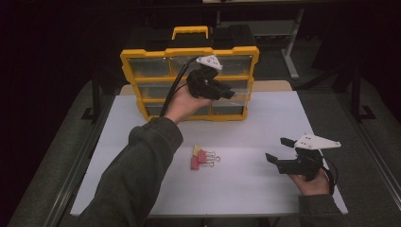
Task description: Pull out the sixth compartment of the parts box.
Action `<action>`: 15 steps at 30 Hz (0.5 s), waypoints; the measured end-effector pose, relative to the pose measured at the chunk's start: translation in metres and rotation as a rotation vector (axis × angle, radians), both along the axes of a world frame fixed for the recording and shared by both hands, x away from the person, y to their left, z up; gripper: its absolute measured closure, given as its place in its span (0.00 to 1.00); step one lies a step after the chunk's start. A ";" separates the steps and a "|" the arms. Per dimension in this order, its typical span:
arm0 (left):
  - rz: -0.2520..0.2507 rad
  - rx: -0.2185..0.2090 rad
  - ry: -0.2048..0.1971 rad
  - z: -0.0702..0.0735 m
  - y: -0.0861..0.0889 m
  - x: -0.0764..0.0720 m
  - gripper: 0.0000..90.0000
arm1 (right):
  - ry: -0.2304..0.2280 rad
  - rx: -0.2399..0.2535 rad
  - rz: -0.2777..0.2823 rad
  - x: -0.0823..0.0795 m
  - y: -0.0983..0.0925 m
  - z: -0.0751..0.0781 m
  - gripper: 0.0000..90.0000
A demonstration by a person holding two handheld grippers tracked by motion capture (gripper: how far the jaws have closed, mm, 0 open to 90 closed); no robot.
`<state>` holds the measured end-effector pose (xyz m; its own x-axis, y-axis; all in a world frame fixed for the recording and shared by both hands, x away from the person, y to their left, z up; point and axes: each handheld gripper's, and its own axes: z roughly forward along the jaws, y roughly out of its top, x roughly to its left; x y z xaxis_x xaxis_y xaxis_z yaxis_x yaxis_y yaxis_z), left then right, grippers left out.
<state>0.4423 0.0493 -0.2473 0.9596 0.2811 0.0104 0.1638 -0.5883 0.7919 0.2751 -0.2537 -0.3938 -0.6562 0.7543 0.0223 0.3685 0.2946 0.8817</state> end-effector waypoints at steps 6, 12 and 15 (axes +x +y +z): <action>-0.026 0.107 -0.024 0.002 -0.006 0.022 0.69 | 0.004 0.001 0.010 0.001 0.000 -0.001 0.20; -0.024 0.176 -0.021 -0.008 -0.008 0.031 0.68 | 0.004 -0.005 0.020 0.001 0.000 -0.002 0.20; -0.032 0.198 -0.033 -0.010 -0.010 0.030 0.69 | 0.001 -0.008 0.028 0.001 0.002 -0.002 0.20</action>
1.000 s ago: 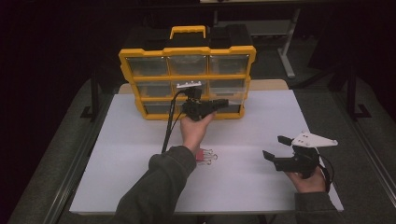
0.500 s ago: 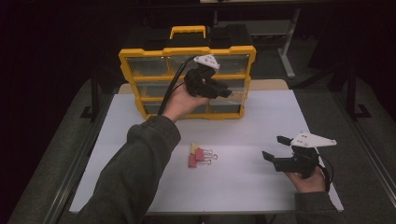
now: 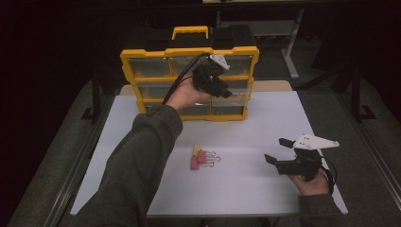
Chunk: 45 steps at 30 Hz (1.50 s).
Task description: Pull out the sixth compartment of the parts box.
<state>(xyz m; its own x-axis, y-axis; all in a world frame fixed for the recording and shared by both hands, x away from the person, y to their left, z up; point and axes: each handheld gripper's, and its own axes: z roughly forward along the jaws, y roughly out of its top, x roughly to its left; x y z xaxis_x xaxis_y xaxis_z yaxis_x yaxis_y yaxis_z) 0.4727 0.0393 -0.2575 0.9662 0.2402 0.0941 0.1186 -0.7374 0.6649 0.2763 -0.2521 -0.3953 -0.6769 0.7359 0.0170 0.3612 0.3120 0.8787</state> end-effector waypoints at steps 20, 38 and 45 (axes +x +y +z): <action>-0.038 0.024 0.015 -0.012 -0.004 -0.001 0.80 | 0.004 0.009 0.003 -0.002 0.000 0.000 0.21; -0.133 0.010 0.043 -0.010 0.003 -0.018 0.83 | -0.005 0.006 -0.002 -0.004 0.000 0.002 0.21; -0.155 0.009 0.043 -0.012 0.005 -0.024 0.84 | -0.006 0.003 0.002 -0.005 0.001 0.002 0.21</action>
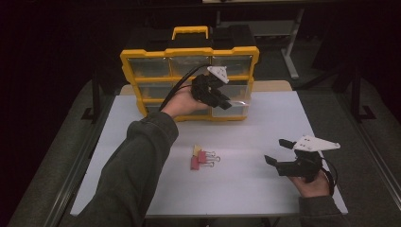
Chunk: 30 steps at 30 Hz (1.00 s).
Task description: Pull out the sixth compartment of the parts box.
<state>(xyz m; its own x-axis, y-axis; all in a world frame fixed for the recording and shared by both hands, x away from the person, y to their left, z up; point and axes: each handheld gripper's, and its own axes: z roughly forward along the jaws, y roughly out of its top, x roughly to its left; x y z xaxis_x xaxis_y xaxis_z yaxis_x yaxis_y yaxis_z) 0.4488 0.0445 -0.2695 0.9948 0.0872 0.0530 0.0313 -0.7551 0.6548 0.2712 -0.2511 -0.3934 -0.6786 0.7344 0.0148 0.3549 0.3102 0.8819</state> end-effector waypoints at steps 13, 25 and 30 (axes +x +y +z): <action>0.033 -0.056 0.008 -0.003 0.002 -0.006 0.74 | 0.006 -0.006 0.004 0.000 0.003 -0.001 0.21; 0.046 -0.229 -0.018 0.031 0.030 -0.031 0.64 | 0.021 -0.006 -0.002 0.002 0.003 -0.003 0.20; 0.060 -0.207 -0.024 0.030 0.041 -0.043 0.60 | 0.024 -0.011 -0.006 0.003 0.004 -0.003 0.20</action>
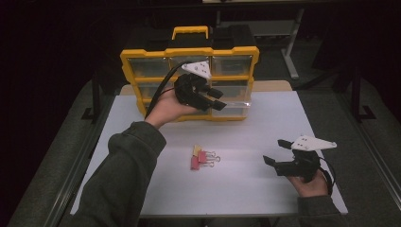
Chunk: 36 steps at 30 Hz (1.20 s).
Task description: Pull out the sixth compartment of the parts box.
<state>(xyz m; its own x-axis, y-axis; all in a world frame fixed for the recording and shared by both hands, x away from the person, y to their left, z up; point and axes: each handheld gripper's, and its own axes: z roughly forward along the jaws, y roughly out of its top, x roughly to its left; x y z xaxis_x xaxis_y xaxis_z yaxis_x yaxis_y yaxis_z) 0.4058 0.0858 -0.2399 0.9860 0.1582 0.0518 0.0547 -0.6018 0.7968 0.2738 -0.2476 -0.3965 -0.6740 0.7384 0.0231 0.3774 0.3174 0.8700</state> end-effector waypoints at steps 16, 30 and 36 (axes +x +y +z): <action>0.061 -0.046 0.036 -0.018 0.056 -0.034 0.52 | 0.020 -0.017 0.012 0.004 0.003 -0.002 0.20; 0.129 -0.091 0.060 -0.048 0.098 -0.045 0.48 | 0.047 -0.015 0.024 0.013 0.005 -0.004 0.20; 0.192 -0.088 0.043 -0.062 0.117 -0.052 0.44 | 0.054 -0.025 0.021 0.014 0.003 -0.005 0.20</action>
